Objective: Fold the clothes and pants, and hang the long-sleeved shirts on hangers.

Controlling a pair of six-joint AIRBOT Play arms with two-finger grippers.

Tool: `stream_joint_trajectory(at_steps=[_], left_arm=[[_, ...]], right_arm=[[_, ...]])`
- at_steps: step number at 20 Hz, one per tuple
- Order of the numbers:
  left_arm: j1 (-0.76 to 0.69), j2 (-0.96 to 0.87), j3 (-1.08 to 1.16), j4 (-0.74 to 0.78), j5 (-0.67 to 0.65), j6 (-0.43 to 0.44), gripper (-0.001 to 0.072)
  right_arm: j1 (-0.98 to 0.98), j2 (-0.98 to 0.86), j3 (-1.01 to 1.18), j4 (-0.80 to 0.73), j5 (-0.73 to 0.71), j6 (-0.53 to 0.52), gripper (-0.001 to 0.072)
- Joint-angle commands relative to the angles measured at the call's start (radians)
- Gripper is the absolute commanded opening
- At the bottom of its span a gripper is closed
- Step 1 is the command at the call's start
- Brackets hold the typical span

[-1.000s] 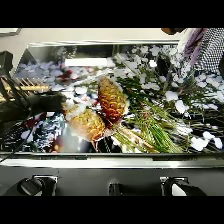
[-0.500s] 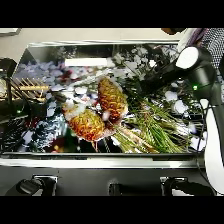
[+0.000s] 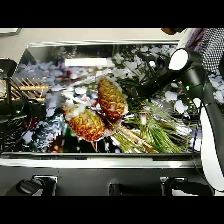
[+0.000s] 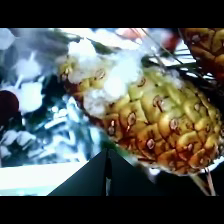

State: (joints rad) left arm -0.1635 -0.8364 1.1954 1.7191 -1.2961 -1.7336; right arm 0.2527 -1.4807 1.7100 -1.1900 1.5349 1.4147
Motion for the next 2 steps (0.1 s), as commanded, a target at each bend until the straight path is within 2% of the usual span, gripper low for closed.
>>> stream_joint_trajectory(at_steps=[1,2], left_arm=[[0.001,-0.001,0.0,0.001,-0.001,0.002,0.002],[0.001,-0.001,0.0,0.001,-0.001,0.002,0.002]], right_arm=[[0.001,-0.001,0.0,0.0,0.003,0.003,0.003],[0.001,-0.001,0.0,0.0,0.004,0.003,0.003]])
